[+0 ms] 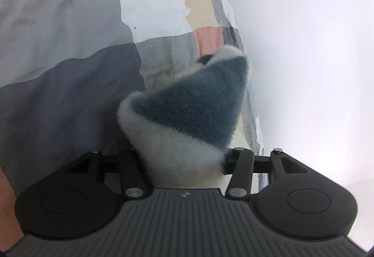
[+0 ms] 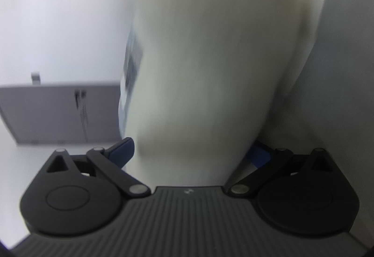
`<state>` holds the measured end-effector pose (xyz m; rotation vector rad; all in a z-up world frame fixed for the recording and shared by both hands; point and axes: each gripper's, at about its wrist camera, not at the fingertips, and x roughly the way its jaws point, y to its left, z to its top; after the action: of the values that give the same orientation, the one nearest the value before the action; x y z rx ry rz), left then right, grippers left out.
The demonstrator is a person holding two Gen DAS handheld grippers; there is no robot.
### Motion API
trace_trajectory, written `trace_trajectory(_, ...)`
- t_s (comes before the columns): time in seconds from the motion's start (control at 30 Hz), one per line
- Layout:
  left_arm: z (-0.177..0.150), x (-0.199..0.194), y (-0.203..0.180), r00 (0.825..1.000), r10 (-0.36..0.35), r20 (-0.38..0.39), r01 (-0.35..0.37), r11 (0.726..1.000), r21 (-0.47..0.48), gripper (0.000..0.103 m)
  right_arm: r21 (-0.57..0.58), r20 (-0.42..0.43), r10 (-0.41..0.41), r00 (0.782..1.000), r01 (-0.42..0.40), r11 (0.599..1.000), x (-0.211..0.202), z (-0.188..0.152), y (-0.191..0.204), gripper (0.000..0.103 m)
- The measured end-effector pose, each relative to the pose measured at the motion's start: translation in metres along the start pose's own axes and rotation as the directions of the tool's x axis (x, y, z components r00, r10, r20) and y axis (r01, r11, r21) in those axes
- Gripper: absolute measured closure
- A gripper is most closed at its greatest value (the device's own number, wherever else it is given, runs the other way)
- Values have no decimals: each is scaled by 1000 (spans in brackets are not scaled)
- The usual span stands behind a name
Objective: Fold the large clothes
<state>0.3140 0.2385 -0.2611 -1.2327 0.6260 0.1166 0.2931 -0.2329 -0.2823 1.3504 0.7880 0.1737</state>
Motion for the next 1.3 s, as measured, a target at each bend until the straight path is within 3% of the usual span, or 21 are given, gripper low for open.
trace_trajectory(0.13, 4, 4, 6, 1000, 0, -20, -1, 999, -38, 43, 47, 49, 7, 999, -9, 999, -1, 10, -5, 2)
trace_trajectory(0.27, 6, 11, 8, 1000, 6, -29, -7, 999, -37, 37, 17, 60, -6, 998, 5, 1000, 8, 17, -1, 5)
trace_trajectory(0.33, 7, 12, 10, 999, -3, -37, 1, 999, -52, 37, -26, 57, -49, 997, 50, 998, 13, 19, 4, 20)
trace_trajectory(0.37, 7, 11, 10, 999, -6, -37, 4, 999, -53, 37, -46, 60, -57, 997, 59, 997, 14, 18, 6, 22)
trace_trajectory(0.5, 3, 5, 8, 1000, 5, -29, -6, 999, -41, 43, -73, 80, -31, 996, 37, 997, 3, 15, 8, 43)
trace_trajectory(0.6, -2, -1, 4, 1000, 14, -8, -14, 1000, -20, 47, -138, 95, -13, 995, 26, 990, -6, 8, 17, 52)
trace_trajectory(0.77, -9, -17, 1, 1000, 4, -11, -4, 1000, -20, 48, -245, 107, 11, 994, 16, 969, -27, 8, 32, 54)
trace_trajectory(1.0, -24, -40, -5, 999, -23, -27, 23, 1000, -4, 48, -308, 94, 27, 995, 4, 952, -55, -7, 38, 54)
trace_trajectory(1.3, -40, -60, -32, 998, -46, -41, 47, 998, 40, 48, -261, 80, 36, 996, -14, 965, -82, 11, 50, 54)
